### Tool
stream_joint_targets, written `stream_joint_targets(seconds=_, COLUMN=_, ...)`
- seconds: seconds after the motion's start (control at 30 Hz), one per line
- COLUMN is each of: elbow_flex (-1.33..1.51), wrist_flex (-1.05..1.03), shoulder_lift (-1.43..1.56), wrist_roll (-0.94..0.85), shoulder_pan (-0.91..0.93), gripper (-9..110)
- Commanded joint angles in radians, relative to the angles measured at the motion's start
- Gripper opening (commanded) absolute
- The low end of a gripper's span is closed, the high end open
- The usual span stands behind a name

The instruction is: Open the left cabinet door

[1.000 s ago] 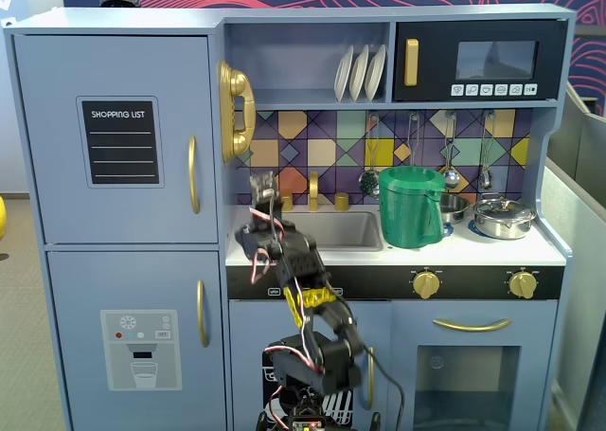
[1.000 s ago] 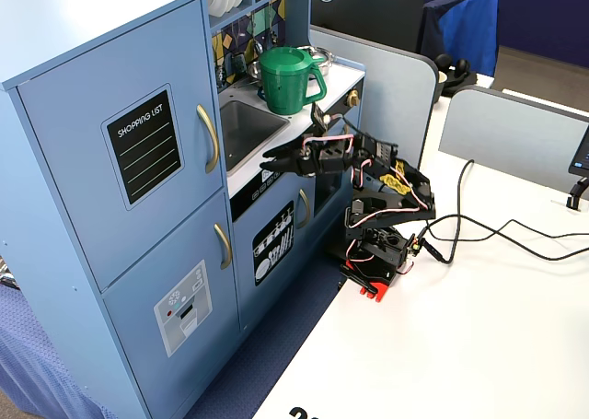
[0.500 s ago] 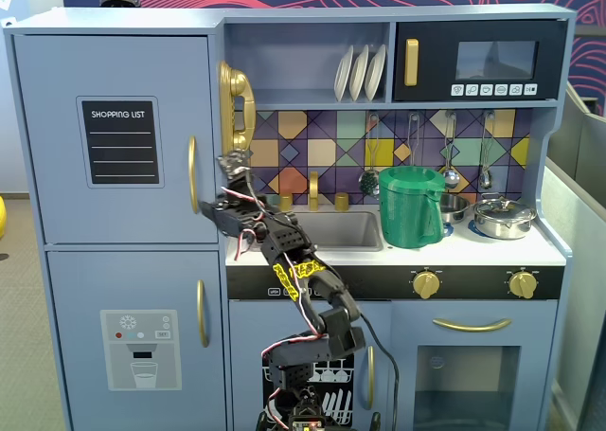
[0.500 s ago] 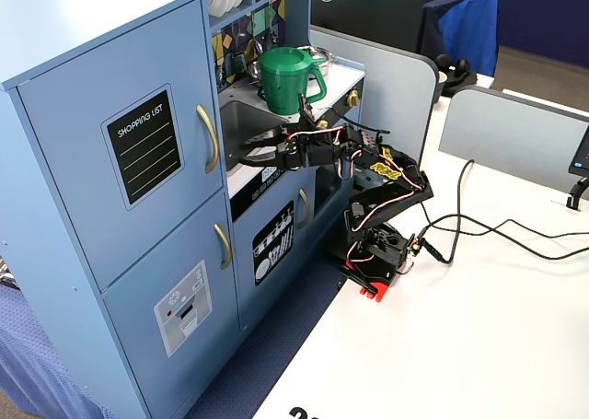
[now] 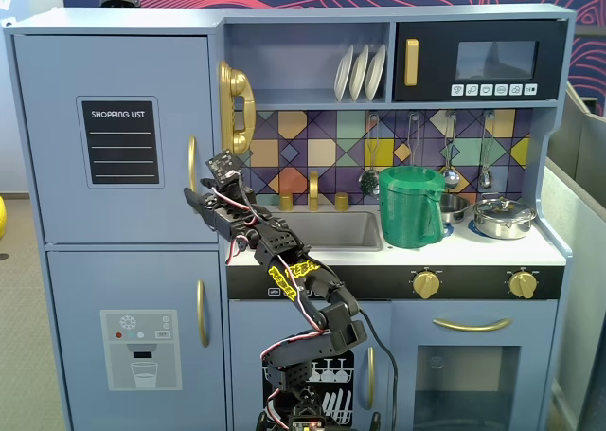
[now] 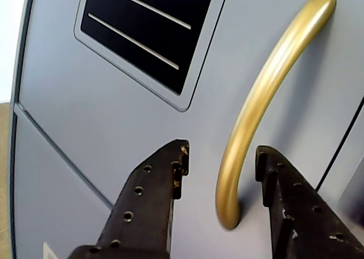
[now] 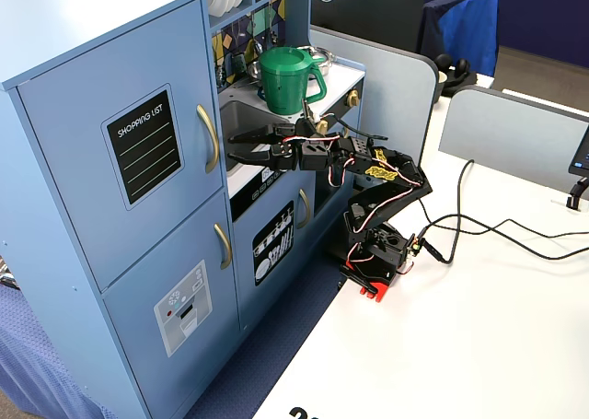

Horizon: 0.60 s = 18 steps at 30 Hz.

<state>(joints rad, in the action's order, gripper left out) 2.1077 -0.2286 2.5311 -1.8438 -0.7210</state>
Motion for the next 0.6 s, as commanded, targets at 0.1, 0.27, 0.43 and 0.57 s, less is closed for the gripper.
stream_joint_targets(seconds=0.1, elbow_flex=-0.008, wrist_flex=0.026, shoulder_lift=-0.015, wrist_roll=0.084, shoulder_pan=0.032, gripper=12)
stream_joint_targets(seconds=0.27, elbow_flex=-0.017, wrist_flex=0.02, shoulder_lift=-0.057, wrist_roll=0.098, shoulder_pan=0.037, gripper=12)
stream_joint_targets(seconds=0.43, elbow_flex=-0.054, wrist_flex=0.043, shoulder_lift=-0.129, wrist_roll=0.118, shoulder_pan=0.043, gripper=12)
stream_joint_targets(seconds=0.57, elbow_flex=-0.107, wrist_flex=0.066, shoulder_lift=-0.195, wrist_roll=0.117, shoulder_pan=0.048, gripper=12)
